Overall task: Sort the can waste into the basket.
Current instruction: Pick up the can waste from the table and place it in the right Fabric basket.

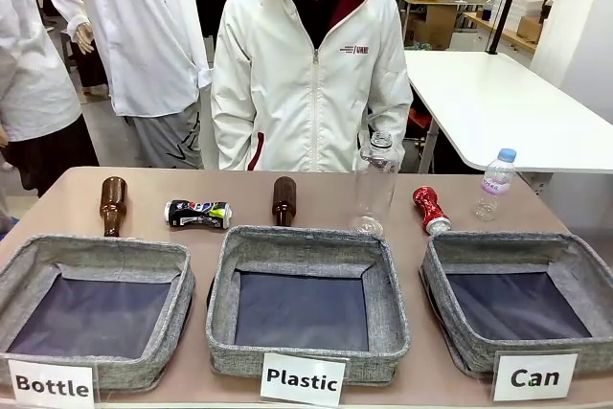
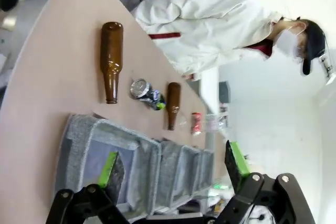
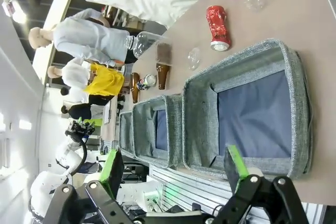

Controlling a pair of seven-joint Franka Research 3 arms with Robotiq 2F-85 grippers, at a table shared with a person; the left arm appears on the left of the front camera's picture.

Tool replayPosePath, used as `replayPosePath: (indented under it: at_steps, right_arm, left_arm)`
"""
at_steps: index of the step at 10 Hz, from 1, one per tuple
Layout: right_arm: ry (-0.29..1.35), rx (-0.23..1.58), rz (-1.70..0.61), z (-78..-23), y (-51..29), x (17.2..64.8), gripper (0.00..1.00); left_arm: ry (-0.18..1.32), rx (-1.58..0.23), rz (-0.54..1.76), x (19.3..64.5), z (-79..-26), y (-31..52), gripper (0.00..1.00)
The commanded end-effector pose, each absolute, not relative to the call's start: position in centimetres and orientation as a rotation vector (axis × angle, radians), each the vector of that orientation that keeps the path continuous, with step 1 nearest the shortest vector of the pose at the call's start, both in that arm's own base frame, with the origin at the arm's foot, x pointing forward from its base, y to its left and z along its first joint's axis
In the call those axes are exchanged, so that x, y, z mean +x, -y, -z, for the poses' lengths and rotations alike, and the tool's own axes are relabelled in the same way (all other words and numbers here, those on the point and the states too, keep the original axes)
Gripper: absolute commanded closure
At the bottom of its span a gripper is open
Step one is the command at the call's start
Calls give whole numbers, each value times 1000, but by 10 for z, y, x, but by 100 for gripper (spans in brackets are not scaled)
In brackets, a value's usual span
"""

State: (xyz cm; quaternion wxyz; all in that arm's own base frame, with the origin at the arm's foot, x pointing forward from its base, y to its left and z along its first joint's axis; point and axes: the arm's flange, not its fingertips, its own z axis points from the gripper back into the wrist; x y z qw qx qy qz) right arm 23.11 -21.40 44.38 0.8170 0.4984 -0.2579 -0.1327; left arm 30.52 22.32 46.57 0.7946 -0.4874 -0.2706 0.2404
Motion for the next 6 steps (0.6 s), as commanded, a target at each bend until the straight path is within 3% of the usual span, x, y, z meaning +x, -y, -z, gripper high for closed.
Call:
replayPosePath:
  at_steps: [1,6]
  right_arm:
    - [580,1075,261,-446,216,234,0]
    - [580,1075,261,-446,216,234,0]
  left_arm:
    - [554,-880,-260,335,-485,-201,0]
    - [337,-533,274,426,-485,-18,0]
